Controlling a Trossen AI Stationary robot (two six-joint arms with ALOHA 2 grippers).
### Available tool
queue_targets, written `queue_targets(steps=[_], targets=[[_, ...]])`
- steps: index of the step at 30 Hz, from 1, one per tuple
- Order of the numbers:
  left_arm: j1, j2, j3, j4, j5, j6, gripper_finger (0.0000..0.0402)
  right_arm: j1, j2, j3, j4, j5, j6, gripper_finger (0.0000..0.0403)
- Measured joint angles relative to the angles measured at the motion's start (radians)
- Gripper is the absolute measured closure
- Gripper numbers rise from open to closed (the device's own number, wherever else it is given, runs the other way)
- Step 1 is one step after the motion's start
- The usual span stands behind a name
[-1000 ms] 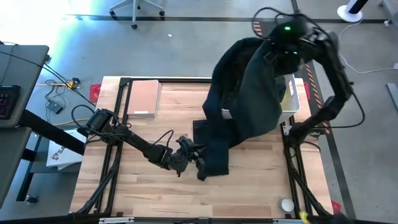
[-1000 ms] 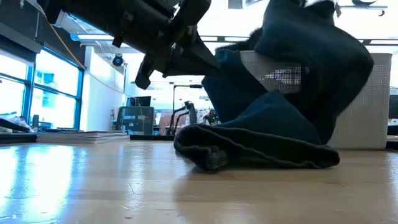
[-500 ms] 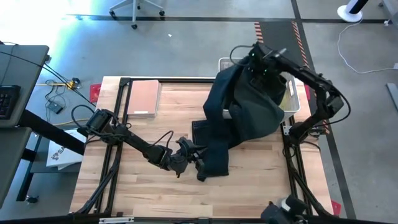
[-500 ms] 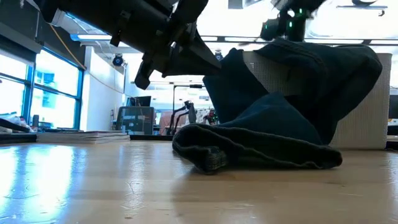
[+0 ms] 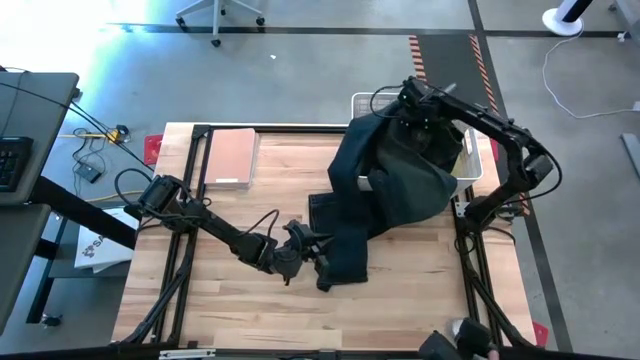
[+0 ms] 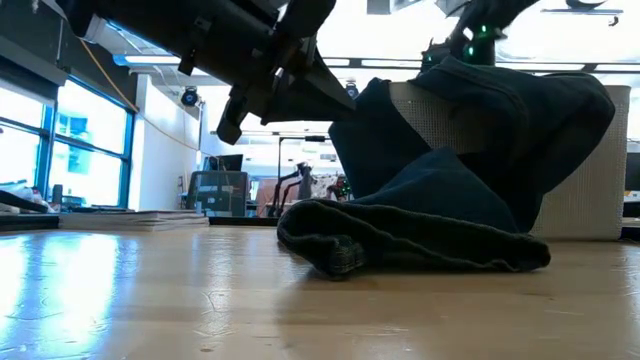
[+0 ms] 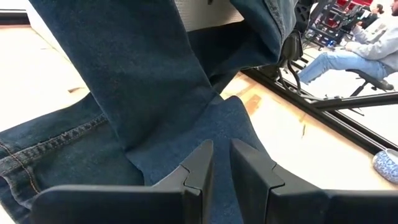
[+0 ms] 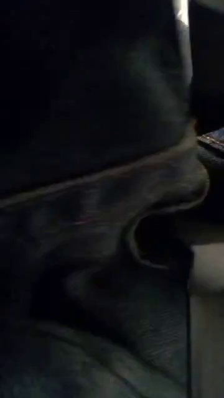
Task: Sort clothes
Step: Put the dark blue jeans into the white laundry bin
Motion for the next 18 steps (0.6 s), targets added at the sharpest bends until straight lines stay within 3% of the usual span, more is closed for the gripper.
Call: queue_targets(steps=[3, 8, 12, 14, 18], targets=[[0.0, 0.0, 0.0, 0.0, 0.0, -0.003, 0.0351, 0.005, 0.0, 0.12, -0.105, -0.001, 0.039, 0.0191], [0.0, 0.0, 0.0, -0.004, 0.0, -0.007, 0.0351, 0.036, -0.017, 0.364, -0.278, 0.046, 0.132, 0.0183], [0.0, 0.0, 0.0, -0.006, 0.0, -0.007, 0.0351, 0.127, -0.106, 0.491, -0.289, 0.072, 0.185, 0.0183], [0.005, 0.0, 0.0, -0.008, 0.001, -0.004, 0.0351, 0.2, -0.176, 0.501, -0.253, 0.002, 0.185, 0.0183], [0.033, 0.0, 0.001, -0.005, 0.065, 0.097, 0.0336, 0.347, -0.354, 0.411, -0.064, -0.276, 0.196, 0.0183]])
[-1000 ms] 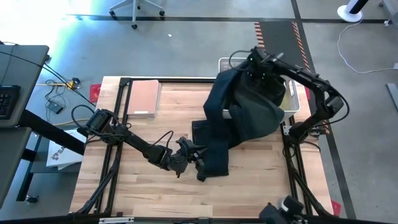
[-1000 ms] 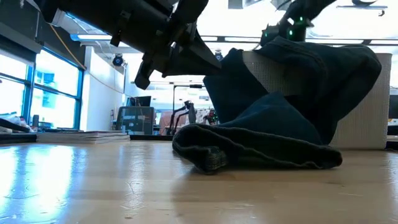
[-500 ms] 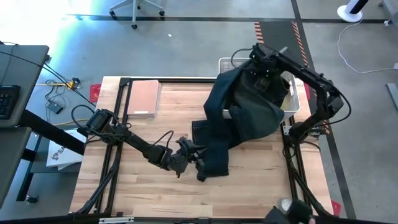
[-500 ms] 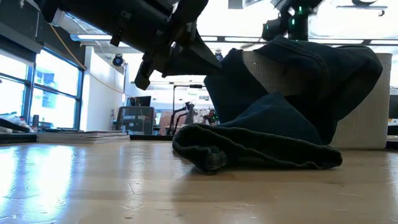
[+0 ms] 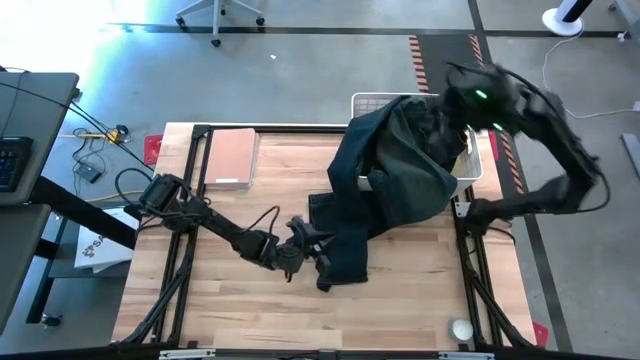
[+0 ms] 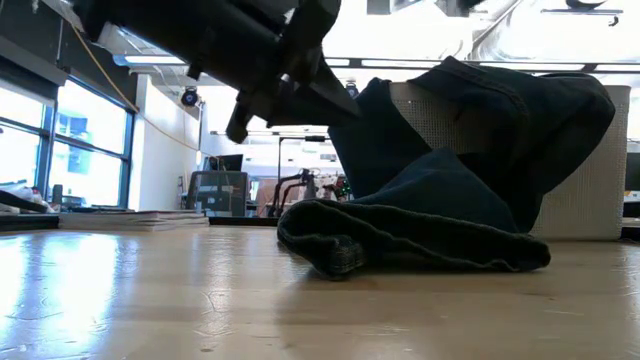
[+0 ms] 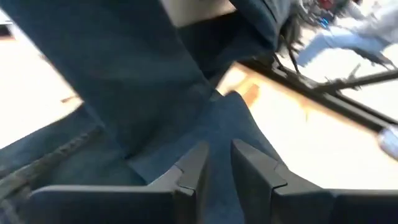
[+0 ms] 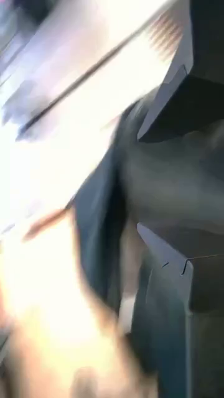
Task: Sort clothes
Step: Put the dark blue jeans into the white laundry bin
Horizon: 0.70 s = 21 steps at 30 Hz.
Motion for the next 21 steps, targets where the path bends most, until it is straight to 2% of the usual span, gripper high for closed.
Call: queue_targets(steps=[2, 6, 9, 13, 16, 21], targets=[[0.025, 0.0, 0.004, -0.006, 0.079, 0.027, 0.0318, 0.073, -0.091, -0.081, 0.097, -0.086, 0.04, 0.0183], [0.084, 0.008, 0.07, -0.111, 0.235, 0.075, 0.0268, 0.234, -0.259, -0.294, 0.26, -0.103, 0.131, 0.0183], [0.109, 0.024, 0.185, -0.341, 0.251, 0.149, 0.0234, 0.343, -0.342, -0.452, 0.359, -0.103, 0.204, 0.0183], [0.131, 0.071, 0.363, -0.652, 0.228, 0.182, 0.0212, 0.472, -0.396, -0.613, 0.464, -0.103, 0.278, 0.0183], [0.143, 0.124, 0.465, -0.779, 0.263, 0.185, 0.0205, 0.554, -0.407, -0.696, 0.504, -0.084, 0.321, 0.0183], [0.141, 0.255, 0.583, -0.883, 0.318, 0.233, 0.0193, 0.683, -0.405, -0.812, 0.542, -0.017, 0.405, 0.0183]])
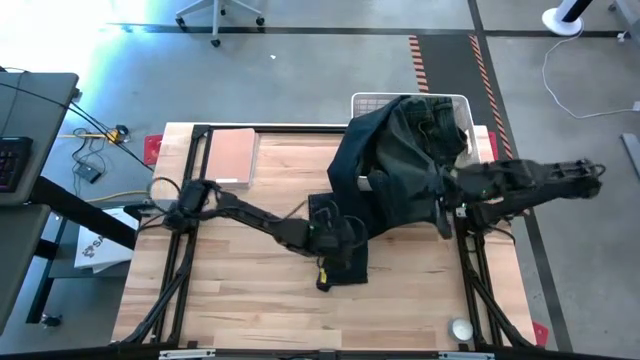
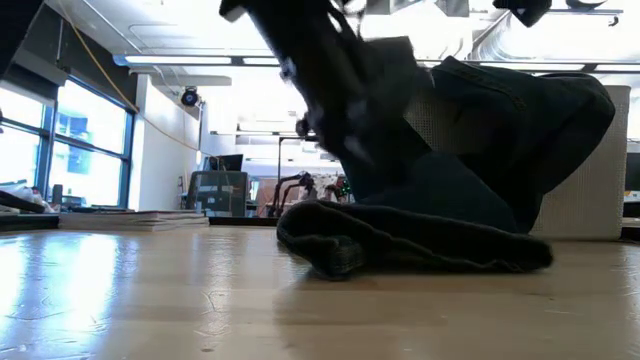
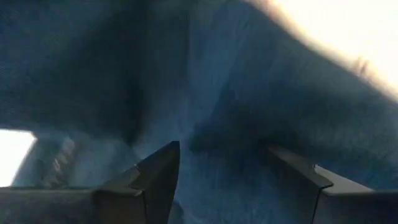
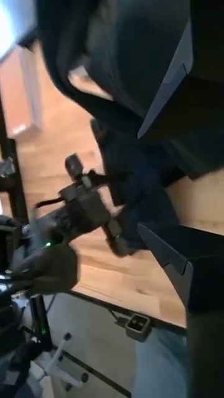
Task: Sort clothes
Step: Put the dark blue jeans into the white laundry bin
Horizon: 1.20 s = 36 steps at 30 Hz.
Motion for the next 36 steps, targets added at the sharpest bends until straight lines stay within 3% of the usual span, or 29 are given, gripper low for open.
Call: queue_targets(steps=[6, 12, 15, 18, 23, 30, 36], targets=[[0.014, 0.13, 0.091, -0.162, -0.009, -0.128, 0.0179, 0.138, 0.0, -0.113, 0.115, 0.105, 0.057, 0.0183], [0.079, 0.179, 0.101, -0.195, 0.188, -0.26, 0.0176, 0.213, 0.001, -0.188, 0.232, 0.136, 0.086, 0.0183], [0.084, 0.188, 0.103, -0.227, 0.2, -0.234, 0.02, 0.247, 0.001, -0.226, 0.3, 0.137, 0.094, 0.0183], [0.078, 0.187, 0.1, -0.26, 0.202, -0.182, 0.0255, 0.284, 0.005, -0.257, 0.358, 0.138, 0.108, 0.0183], [0.053, 0.17, 0.11, -0.489, 0.135, -0.162, 0.0377, 0.352, 0.021, -0.282, 0.411, 0.157, 0.107, 0.0183], [-0.019, 0.07, 0.16, -0.867, -0.001, -0.342, 0.0387, 0.429, 0.065, -0.285, 0.463, 0.217, 0.099, 0.0183], [-0.099, -0.12, 0.23, -0.87, -0.203, -0.414, 0.0391, 0.468, 0.15, -0.286, 0.602, 0.224, -0.057, 0.0183]])
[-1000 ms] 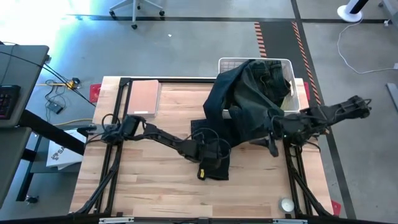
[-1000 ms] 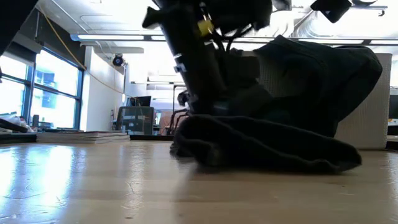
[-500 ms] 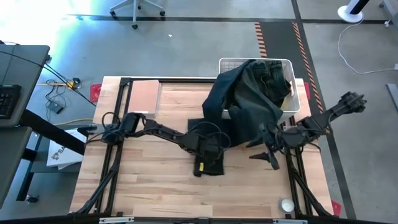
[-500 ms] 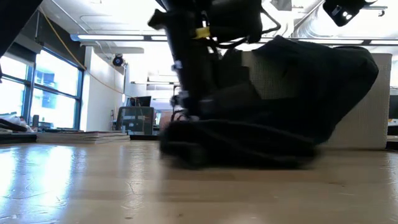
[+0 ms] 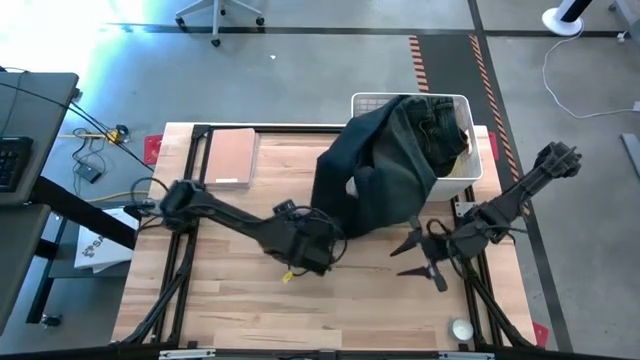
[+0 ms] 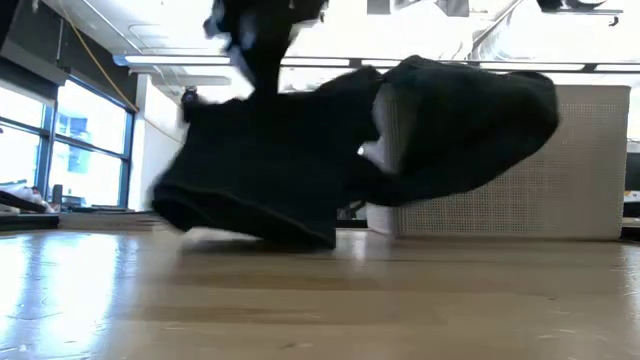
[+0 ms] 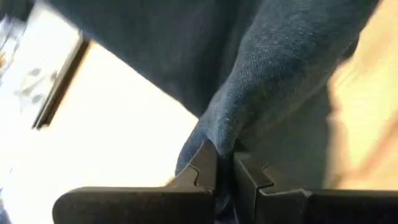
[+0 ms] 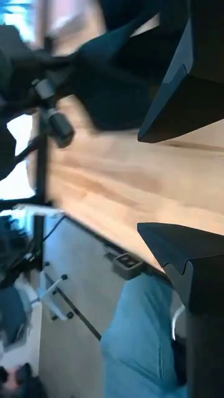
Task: Sort clothes
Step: Put the dark blue jeans into the white laundry bin
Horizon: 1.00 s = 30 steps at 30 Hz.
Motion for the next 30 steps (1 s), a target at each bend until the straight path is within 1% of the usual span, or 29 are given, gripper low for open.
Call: queue_targets(steps=[3, 5, 8, 10, 12, 14, 15, 17, 21, 23, 26, 28, 30], targets=[[-0.032, -0.08, 0.027, 0.116, -0.082, 0.064, 0.0391, 0.018, 0.062, 0.0, 0.163, -0.022, -0.162, 0.0183], [-0.044, -0.117, 0.033, 0.229, -0.128, 0.118, 0.0391, 0.021, 0.104, 0.0, 0.279, -0.026, -0.265, 0.0183], [-0.051, -0.121, 0.032, 0.383, -0.139, 0.218, 0.0391, 0.006, 0.166, 0.013, 0.39, -0.014, -0.418, 0.0183], [-0.051, -0.115, 0.029, 0.463, -0.127, 0.291, 0.0391, -0.007, 0.198, 0.049, 0.394, 0.031, -0.501, 0.0183], [-0.047, -0.108, 0.03, 0.524, -0.111, 0.345, 0.0391, -0.019, 0.225, 0.099, 0.398, 0.143, -0.548, 0.0183], [-0.044, -0.104, 0.031, 0.55, -0.104, 0.371, 0.0391, -0.037, 0.246, 0.151, 0.353, 0.26, -0.572, 0.0182], [-0.043, -0.098, 0.031, 0.552, -0.104, 0.372, 0.0391, -0.048, 0.254, 0.178, 0.311, 0.294, -0.578, 0.0181], [-0.042, -0.091, 0.03, 0.549, -0.103, 0.372, 0.0391, -0.075, 0.265, 0.226, 0.206, 0.308, -0.578, 0.0174], [-0.042, -0.087, 0.031, 0.552, -0.102, 0.374, 0.0391, -0.141, 0.301, 0.316, 0.021, 0.283, -0.544, 0.0144], [-0.043, -0.075, 0.032, 0.555, -0.096, 0.39, 0.0391, -0.179, 0.324, 0.359, -0.062, 0.25, -0.515, 0.0125], [-0.052, -0.059, 0.032, 0.564, -0.096, 0.434, 0.0391, -0.241, 0.365, 0.403, -0.168, 0.137, -0.45, 0.0101], [-0.06, -0.057, 0.032, 0.591, -0.111, 0.479, 0.0391, -0.273, 0.4, 0.408, -0.222, 0.046, -0.424, 0.0095], [-0.071, -0.056, 0.032, 0.602, -0.132, 0.519, 0.0391, -0.293, 0.437, 0.407, -0.243, -0.003, -0.413, 0.0094]])
